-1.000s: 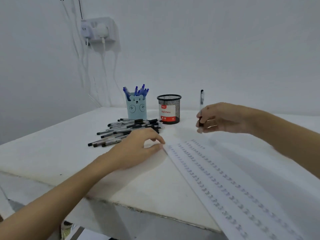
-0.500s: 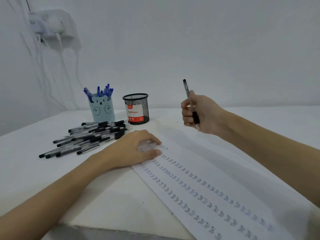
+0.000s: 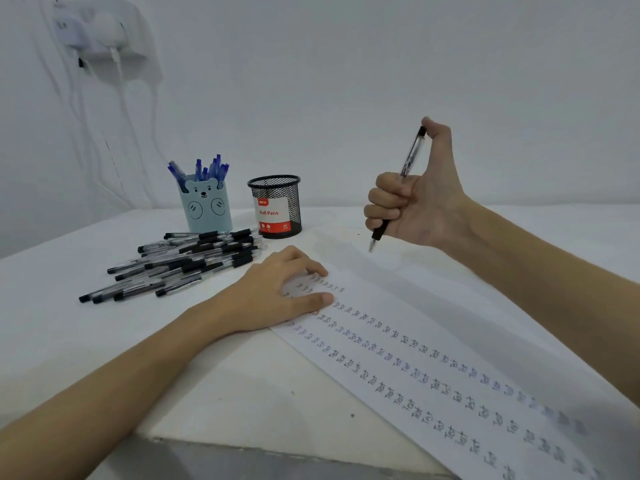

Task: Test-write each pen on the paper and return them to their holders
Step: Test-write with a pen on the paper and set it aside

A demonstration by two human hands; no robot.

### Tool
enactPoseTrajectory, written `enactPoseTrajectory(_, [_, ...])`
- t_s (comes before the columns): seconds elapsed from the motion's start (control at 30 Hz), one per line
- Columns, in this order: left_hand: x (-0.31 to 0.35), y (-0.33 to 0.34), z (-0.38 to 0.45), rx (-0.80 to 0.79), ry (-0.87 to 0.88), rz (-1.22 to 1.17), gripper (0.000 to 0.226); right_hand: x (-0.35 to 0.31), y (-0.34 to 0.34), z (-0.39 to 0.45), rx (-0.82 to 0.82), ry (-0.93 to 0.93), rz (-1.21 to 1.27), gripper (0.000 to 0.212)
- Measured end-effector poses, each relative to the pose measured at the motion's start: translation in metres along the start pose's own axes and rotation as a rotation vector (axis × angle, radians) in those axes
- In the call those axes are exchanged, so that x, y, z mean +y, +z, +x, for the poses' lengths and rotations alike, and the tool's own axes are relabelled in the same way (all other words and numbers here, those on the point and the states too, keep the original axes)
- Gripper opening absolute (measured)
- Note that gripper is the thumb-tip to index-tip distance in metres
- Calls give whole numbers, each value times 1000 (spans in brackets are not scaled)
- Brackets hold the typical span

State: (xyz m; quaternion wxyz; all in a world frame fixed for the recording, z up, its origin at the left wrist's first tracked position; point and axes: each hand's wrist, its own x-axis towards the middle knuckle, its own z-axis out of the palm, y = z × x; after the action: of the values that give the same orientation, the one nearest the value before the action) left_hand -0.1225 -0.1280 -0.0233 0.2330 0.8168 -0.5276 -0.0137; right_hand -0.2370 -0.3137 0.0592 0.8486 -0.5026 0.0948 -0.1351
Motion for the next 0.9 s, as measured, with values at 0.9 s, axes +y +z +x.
enactPoseTrajectory(0.9, [-18,0,6,-9,-35,54,63,57,0,18,56,-96,-593,69])
